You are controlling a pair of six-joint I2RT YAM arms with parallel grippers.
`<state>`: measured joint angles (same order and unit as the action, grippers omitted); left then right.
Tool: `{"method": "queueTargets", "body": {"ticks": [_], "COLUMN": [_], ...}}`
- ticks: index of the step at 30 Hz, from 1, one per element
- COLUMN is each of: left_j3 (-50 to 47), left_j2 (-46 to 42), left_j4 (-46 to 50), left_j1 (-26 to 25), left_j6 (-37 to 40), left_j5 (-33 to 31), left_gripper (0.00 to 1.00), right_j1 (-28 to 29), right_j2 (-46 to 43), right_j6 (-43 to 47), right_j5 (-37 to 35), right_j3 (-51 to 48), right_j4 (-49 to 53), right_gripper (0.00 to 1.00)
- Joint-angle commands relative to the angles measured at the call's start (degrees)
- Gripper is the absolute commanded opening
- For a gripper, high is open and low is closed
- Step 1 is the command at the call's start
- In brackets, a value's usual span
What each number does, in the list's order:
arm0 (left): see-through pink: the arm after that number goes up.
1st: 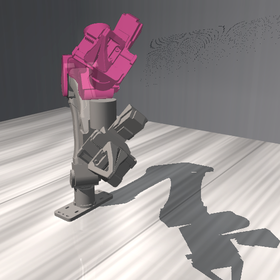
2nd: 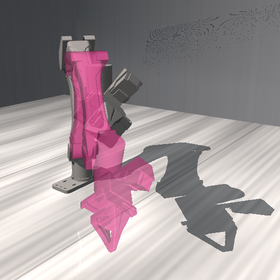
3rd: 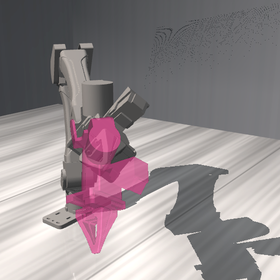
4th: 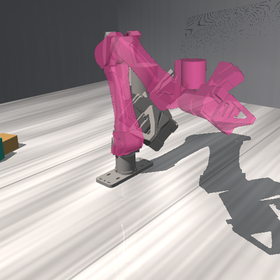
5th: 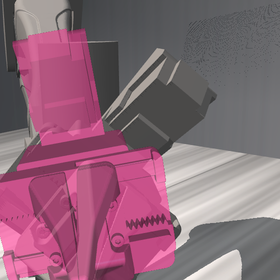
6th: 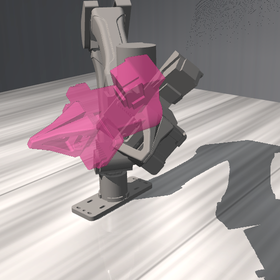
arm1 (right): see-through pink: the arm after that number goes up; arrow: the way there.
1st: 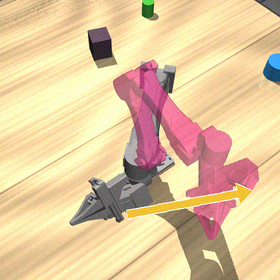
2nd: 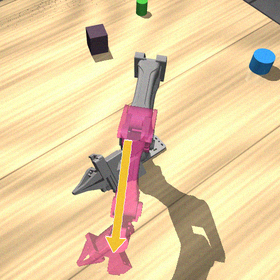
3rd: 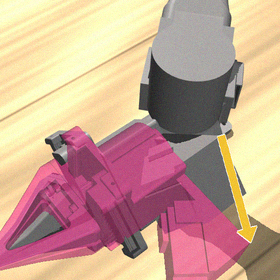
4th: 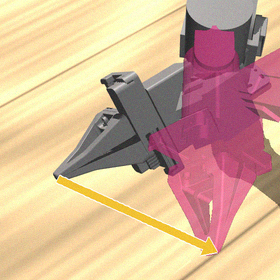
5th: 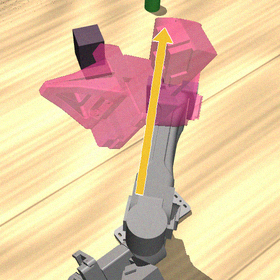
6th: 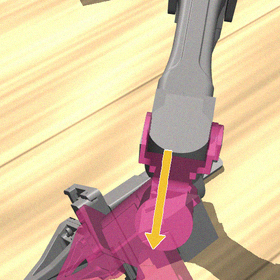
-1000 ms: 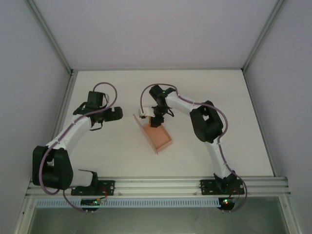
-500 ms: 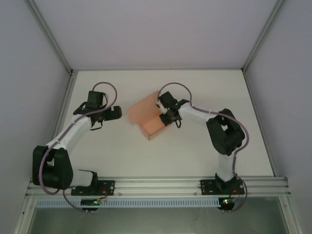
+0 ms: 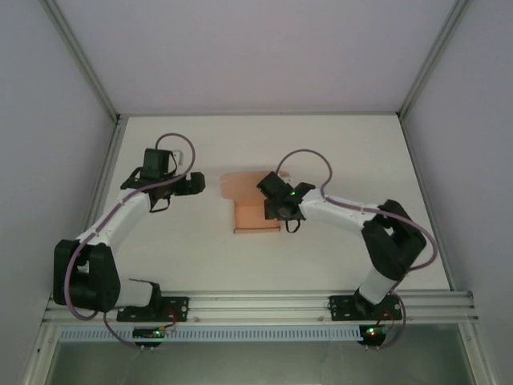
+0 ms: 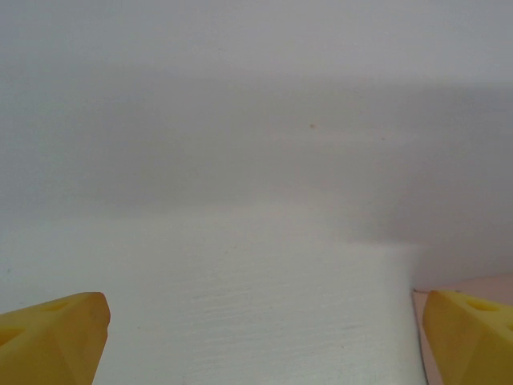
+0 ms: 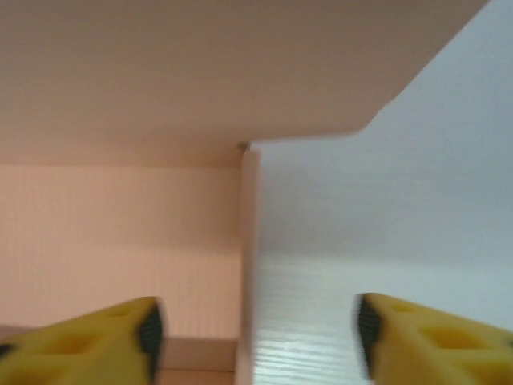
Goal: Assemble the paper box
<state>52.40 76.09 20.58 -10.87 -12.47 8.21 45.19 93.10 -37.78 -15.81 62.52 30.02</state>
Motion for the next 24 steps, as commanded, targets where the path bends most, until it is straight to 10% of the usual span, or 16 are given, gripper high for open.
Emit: {"method": "queueTargets", "body": {"ticks": [1, 2, 14, 24], "left_j3": [0.23, 0.49, 13.22, 23.18], "left_j2": [-4.33, -5.38, 6.17, 17.91], "left_j4": [-0.11, 0.15, 11.30, 20.23], "left_j1": [-0.17, -0.66, -8.84, -11.09], "left_j6": [7.03, 9.53, 33.04, 38.91], "left_j5": [6.87, 8.72, 21.19, 18.29], "left_gripper": [1.00, 1.00, 1.00, 0.65], "right_j1": [-1.26, -1.87, -16.85, -19.37], "right_j2": [-6.74, -8.55, -4.83, 11.33], "right_j6": [13.17, 20.47, 65.02, 74.07], "right_j5": [-4.74, -3.84, 31.64, 36.43], "right_j3": [-0.80, -1.18, 10.25, 27.33], "right_j4": [-0.13, -1.31, -1.09, 18.67], "right_gripper": [0.87, 0.99, 0.99, 0.44]}}
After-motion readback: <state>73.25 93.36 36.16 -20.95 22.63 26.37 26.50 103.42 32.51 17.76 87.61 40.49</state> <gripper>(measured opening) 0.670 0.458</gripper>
